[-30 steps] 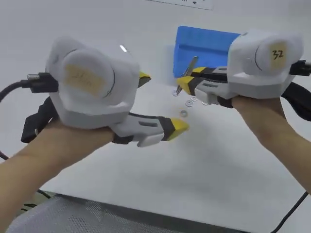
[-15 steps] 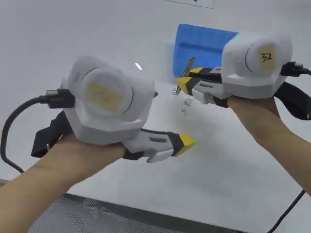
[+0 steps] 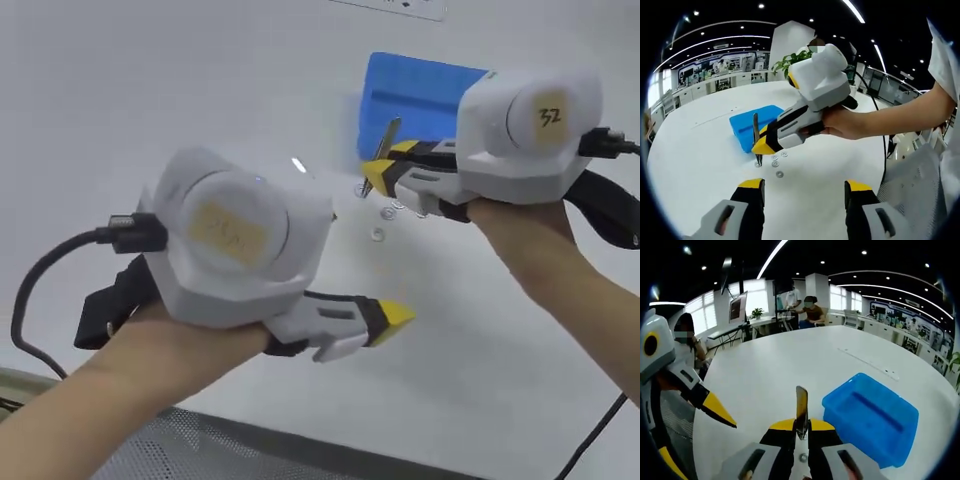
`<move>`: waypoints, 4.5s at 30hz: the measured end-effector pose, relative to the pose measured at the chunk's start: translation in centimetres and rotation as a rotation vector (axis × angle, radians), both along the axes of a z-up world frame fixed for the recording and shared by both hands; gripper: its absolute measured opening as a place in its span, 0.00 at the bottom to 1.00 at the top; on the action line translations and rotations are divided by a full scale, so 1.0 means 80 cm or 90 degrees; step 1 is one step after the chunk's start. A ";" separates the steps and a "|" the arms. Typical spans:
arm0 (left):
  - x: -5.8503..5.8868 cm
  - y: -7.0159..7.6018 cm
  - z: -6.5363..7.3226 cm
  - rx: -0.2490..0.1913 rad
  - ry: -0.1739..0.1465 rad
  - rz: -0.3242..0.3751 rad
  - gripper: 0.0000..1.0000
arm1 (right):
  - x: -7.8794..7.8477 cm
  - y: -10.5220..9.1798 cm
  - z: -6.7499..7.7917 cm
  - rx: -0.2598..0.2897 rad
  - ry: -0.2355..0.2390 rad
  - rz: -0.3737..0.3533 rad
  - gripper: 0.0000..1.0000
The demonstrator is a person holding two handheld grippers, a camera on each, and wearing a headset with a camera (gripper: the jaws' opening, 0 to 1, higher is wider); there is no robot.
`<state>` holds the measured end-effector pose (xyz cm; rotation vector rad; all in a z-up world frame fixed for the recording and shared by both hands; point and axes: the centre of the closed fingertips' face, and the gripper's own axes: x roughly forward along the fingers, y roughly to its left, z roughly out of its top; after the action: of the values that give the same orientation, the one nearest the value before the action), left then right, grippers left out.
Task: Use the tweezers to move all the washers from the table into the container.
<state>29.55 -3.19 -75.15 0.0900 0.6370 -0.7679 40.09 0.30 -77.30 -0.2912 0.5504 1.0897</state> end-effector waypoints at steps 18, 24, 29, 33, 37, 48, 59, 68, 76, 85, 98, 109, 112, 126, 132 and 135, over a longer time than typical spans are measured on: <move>-0.001 0.009 -0.003 0.007 -0.002 0.011 0.62 | 0.004 0.004 -0.004 -0.018 -0.003 -0.003 0.04; 0.001 0.009 0.001 0.000 -0.005 0.013 0.66 | 0.010 0.001 -0.005 -0.009 0.022 -0.030 0.03; 0.000 0.011 0.002 0.004 -0.008 0.016 0.67 | 0.009 -0.003 0.004 0.003 0.026 -0.039 0.02; -0.002 0.013 0.001 0.004 -0.004 0.018 0.67 | 0.013 -0.007 0.023 0.024 0.023 -0.050 0.02; -0.003 0.014 0.000 0.006 -0.003 0.017 0.66 | 0.018 -0.010 0.042 0.031 0.009 -0.058 0.02; 0.001 0.018 0.002 0.005 -0.013 0.033 0.66 | 0.042 -0.010 0.069 0.054 -0.016 -0.064 0.02; 0.000 0.018 -0.004 0.015 -0.005 0.027 0.66 | 0.111 -0.018 0.043 0.026 -0.038 -0.123 0.02; 0.000 0.020 -0.012 0.023 0.002 0.019 0.65 | 0.116 -0.013 0.006 0.011 0.001 -0.131 0.02; 0.004 0.018 -0.011 0.017 0.001 0.020 0.64 | 0.116 -0.013 -0.001 0.008 0.005 -0.133 0.02; 0.004 0.017 -0.011 0.019 0.000 0.018 0.63 | 0.109 -0.009 -0.002 0.004 0.006 -0.112 0.04; 0.003 0.017 -0.009 0.018 -0.004 0.022 0.64 | 0.091 -0.020 0.080 0.084 -0.039 -0.128 0.04; 0.001 0.017 -0.009 0.024 -0.002 0.023 0.66 | 0.035 -0.022 0.080 0.081 -0.025 -0.105 0.04; 0.002 0.019 -0.009 0.023 -0.003 0.025 0.66 | 0.019 -0.023 0.066 0.074 -0.010 -0.099 0.04; -0.001 0.014 -0.015 0.017 0.015 0.024 0.76 | -0.025 -0.032 0.023 0.045 0.040 -0.105 0.04; -0.001 0.014 -0.017 0.018 0.014 0.029 0.78 | -0.042 -0.031 0.009 0.039 0.060 -0.103 0.04; 0.001 0.017 -0.017 0.018 0.010 0.040 0.84 | -0.044 -0.032 0.005 0.028 0.042 -0.105 0.04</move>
<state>29.65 -1.80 -76.48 0.0894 0.6621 -0.6999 36.61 -2.29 -76.93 -0.1689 0.5984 0.9532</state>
